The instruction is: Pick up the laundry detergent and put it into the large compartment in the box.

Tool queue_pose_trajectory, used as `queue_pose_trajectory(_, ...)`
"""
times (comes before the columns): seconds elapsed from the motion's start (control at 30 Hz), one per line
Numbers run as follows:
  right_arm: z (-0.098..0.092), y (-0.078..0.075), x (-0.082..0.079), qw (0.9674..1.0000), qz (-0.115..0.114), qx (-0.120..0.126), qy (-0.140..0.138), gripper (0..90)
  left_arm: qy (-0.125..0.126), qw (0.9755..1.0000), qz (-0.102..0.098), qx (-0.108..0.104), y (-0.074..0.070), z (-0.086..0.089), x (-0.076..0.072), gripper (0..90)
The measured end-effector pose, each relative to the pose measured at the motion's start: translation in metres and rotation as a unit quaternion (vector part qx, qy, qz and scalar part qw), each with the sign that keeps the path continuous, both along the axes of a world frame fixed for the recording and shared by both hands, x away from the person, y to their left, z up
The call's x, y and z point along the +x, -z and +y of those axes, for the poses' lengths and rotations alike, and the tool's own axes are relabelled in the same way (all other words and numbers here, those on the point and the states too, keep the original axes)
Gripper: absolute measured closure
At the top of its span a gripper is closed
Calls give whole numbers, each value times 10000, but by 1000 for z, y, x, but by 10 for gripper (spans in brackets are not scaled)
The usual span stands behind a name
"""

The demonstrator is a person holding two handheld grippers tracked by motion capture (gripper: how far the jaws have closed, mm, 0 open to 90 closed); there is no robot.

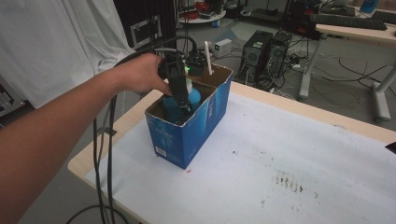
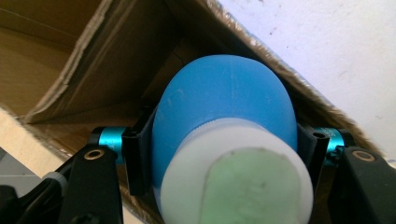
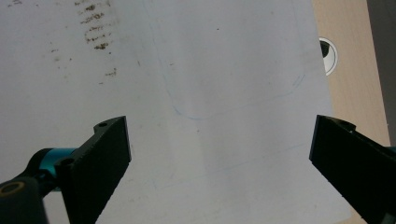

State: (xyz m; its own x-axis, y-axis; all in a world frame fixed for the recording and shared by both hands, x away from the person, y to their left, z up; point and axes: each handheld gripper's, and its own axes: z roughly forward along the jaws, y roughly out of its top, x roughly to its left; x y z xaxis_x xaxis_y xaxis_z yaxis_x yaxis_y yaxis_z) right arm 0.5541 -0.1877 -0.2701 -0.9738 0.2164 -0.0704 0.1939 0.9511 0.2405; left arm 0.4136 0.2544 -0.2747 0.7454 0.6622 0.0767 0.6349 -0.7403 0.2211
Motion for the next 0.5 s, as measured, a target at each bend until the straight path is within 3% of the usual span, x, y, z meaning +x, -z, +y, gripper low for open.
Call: queue_pose_trajectory(0.5, -4, -1, 0, 10000, 5, -1, 41, 44, -57, 10000, 59, 17, 9, 3, 3, 377)
